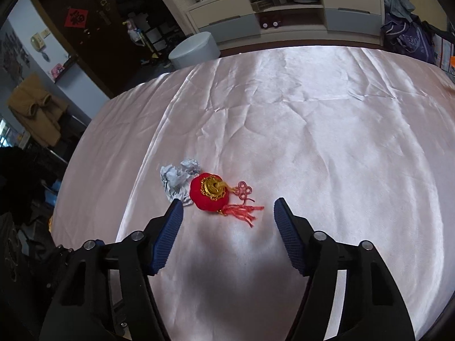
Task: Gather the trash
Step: 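Grasp the crumpled foil ball with the left tool while the right tool grasps the red lantern ornament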
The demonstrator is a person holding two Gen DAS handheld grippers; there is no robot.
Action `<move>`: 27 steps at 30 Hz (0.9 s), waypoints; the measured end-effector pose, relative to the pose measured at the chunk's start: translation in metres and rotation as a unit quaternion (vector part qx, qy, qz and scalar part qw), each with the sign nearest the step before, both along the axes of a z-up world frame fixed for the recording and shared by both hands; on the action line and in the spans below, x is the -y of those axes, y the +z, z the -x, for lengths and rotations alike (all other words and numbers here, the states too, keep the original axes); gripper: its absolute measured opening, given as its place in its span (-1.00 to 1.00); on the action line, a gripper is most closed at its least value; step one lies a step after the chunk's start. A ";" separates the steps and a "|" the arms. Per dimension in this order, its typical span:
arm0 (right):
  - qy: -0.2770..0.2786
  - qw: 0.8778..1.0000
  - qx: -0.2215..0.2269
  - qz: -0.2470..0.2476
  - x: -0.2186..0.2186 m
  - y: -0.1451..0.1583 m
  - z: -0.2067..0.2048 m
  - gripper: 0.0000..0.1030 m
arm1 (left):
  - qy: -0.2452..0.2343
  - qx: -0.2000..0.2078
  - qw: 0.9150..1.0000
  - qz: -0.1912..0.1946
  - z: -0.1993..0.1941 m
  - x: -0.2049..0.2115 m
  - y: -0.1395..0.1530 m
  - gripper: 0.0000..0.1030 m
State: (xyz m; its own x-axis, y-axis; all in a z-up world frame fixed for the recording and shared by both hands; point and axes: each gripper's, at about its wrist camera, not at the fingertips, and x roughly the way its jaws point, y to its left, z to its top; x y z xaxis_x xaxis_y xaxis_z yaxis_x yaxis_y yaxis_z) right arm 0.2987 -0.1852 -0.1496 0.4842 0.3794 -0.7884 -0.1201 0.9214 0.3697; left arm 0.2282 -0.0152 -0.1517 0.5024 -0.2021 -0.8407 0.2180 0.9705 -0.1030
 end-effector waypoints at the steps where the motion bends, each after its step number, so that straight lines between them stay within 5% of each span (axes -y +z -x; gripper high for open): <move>1: 0.005 1.000 0.000 0.005 -0.004 -0.002 -0.005 0.10 | -0.001 -0.001 1.000 0.002 -0.004 0.001 -0.001 0.77; 14: 0.050 0.998 -0.033 -0.012 -0.028 -0.020 -0.035 0.05 | 0.001 -0.003 1.000 0.008 -0.040 -0.003 -0.011 0.76; 17: 0.053 0.998 -0.020 0.004 -0.029 -0.019 -0.033 -0.02 | 0.004 -0.005 1.000 0.009 -0.042 -0.006 -0.013 0.76; 19: 0.056 0.998 -0.018 0.011 -0.029 -0.019 -0.032 -0.24 | 0.005 -0.005 1.000 0.011 -0.044 -0.006 -0.014 0.76; 27: 0.040 0.999 0.000 0.026 -0.011 -0.010 -0.035 -0.25 | 0.002 0.001 1.000 0.023 -0.057 -0.001 -0.013 0.76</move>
